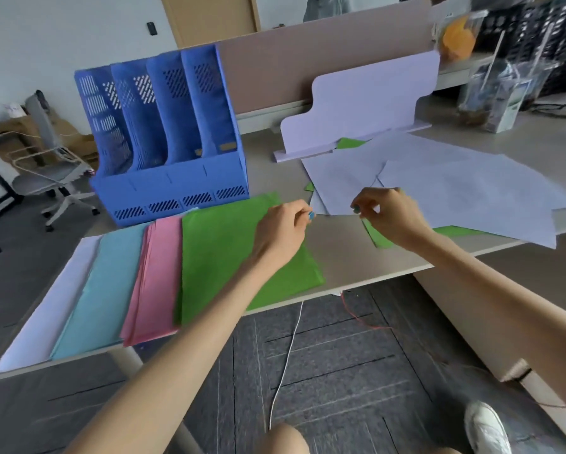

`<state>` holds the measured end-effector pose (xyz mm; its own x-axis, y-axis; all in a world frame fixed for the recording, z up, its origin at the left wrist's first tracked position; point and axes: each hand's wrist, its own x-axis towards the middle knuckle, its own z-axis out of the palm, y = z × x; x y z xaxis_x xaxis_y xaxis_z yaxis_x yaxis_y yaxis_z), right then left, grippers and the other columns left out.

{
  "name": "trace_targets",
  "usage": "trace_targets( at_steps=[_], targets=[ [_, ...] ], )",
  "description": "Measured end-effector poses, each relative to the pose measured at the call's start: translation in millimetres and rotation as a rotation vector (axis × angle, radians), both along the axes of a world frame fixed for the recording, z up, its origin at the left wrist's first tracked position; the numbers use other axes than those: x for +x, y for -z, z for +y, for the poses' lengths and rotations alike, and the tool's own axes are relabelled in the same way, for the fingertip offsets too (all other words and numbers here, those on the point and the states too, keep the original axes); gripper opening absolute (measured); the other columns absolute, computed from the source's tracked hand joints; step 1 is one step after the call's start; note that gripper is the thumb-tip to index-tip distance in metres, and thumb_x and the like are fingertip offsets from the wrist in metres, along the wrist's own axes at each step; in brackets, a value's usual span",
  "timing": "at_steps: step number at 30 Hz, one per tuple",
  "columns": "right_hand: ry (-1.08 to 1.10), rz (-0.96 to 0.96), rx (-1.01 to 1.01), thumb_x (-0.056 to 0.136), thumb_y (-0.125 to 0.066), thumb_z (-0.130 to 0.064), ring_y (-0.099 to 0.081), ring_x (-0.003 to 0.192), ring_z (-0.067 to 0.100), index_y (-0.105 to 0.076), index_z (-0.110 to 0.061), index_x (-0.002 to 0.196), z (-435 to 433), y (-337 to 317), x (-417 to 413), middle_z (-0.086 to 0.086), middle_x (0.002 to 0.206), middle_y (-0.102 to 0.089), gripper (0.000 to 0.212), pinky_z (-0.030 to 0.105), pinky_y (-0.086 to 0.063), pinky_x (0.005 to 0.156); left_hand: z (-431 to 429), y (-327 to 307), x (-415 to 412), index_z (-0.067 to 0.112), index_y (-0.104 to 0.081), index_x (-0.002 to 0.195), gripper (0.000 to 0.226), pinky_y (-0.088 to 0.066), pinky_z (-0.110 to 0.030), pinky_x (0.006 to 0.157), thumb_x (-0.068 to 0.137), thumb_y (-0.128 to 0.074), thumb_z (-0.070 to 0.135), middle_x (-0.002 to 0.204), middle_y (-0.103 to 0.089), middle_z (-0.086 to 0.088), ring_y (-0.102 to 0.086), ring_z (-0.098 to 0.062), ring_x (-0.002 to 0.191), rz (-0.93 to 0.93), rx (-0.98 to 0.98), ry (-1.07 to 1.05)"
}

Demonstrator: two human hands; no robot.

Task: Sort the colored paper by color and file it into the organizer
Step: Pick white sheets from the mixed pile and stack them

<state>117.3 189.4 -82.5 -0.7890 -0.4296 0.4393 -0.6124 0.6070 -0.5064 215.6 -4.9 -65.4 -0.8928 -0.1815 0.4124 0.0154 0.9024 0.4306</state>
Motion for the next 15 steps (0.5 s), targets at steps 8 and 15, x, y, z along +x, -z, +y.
trace_targets(
  at_steps=[8,15],
  targets=[
    [0.057,-0.008,0.082,0.086,-0.054,-0.013,-0.06,0.077,0.015,-0.067,-0.028,0.088,61,4,-48,-0.012,0.084,-0.069,0.02,0.028,-0.047,0.065,43,11,-46,0.022,-0.067,0.09,0.017,-0.053,-0.034,0.071,0.093,-0.051,0.018,0.083,-0.071,0.011,-0.066,-0.014,0.079,-0.061,0.064,-0.004],
    [0.061,-0.01,0.147,0.088,-0.056,-0.01,-0.062,0.087,0.017,-0.069,-0.025,0.093,120,2,-85,-0.007,0.097,-0.068,0.021,0.027,-0.046,0.065,87,12,-69,0.02,-0.068,0.09,0.018,-0.052,-0.034,0.073,0.093,-0.051,0.018,0.084,-0.072,0.006,-0.065,-0.019,0.082,-0.078,0.105,-0.008]
  ],
)
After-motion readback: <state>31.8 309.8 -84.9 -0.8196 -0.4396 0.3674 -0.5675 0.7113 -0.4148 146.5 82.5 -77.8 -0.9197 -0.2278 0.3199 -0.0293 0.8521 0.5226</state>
